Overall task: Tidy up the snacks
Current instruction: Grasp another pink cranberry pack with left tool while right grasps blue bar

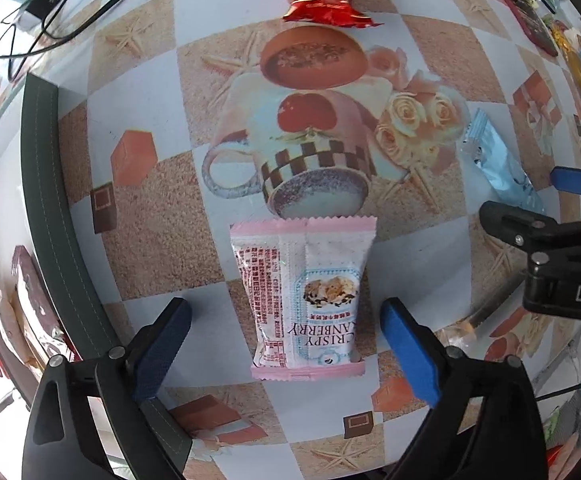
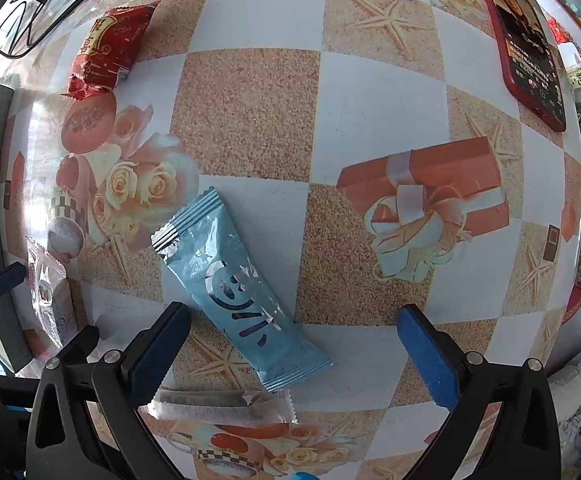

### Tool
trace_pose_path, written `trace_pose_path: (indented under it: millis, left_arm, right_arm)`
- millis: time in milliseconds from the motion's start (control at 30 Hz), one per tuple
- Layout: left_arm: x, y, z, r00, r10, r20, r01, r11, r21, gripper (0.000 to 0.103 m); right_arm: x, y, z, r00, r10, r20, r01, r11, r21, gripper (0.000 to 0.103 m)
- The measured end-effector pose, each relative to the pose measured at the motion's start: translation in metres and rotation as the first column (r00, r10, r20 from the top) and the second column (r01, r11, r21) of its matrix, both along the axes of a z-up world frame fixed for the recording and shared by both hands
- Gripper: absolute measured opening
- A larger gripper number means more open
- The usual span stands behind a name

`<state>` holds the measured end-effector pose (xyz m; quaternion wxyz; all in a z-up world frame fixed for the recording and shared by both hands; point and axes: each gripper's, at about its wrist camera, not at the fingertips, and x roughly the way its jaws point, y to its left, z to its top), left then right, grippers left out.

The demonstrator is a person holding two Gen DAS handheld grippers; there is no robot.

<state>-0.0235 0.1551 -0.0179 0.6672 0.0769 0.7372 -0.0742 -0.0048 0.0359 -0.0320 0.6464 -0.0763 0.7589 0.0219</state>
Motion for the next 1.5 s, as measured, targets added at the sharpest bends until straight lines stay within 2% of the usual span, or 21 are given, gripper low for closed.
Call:
trace_pose_path:
  millis: [267, 400, 467, 633, 967, 1500]
  left_arm:
    - [-0.007, -0.001, 0.003, 1.0, 0.003, -0.004, -0.003, 1.0, -0.002, 0.101]
    - [0.0, -0.001, -0.007, 1.0, 0.004, -0.013, -0.004, 1.0, -0.003, 0.102]
    - [0.002, 0.001, -0.007, 1.0, 0.021, -0.02, -0.021, 1.0, 0.002, 0.102]
    - [0.001, 0.015, 0.006, 0.996, 0.083, 0.026, -0.082, 0.996, -0.02, 0.102]
    - [0.003, 0.001, -0.01, 1.0, 0.013, 0.001, -0.013, 1.0, 0.013, 0.102]
    - [0.0, -0.001, -0.006, 1.0, 0.009, 0.011, -0.009, 1.0, -0.004, 0.103]
  right_arm:
    - [0.001, -0.004, 0.005, 1.0, -0.004, -0.001, 0.004, 1.0, 0.003, 0.103]
    - [0.0, -0.004, 0.006, 1.0, -0.009, -0.002, 0.009, 1.0, 0.004, 0.103]
    - [0.001, -0.004, 0.006, 1.0, -0.008, -0.002, 0.008, 1.0, 0.005, 0.103]
    - [0.001, -0.007, 0.01, 1.0, -0.004, -0.004, 0.004, 1.0, 0.006, 0.103]
    - [0.001, -0.004, 0.011, 1.0, 0.009, 0.004, -0.009, 1.0, 0.011, 0.103]
    - [0.001, -0.005, 0.012, 1.0, 0.006, 0.0, -0.006, 1.0, 0.014, 0.103]
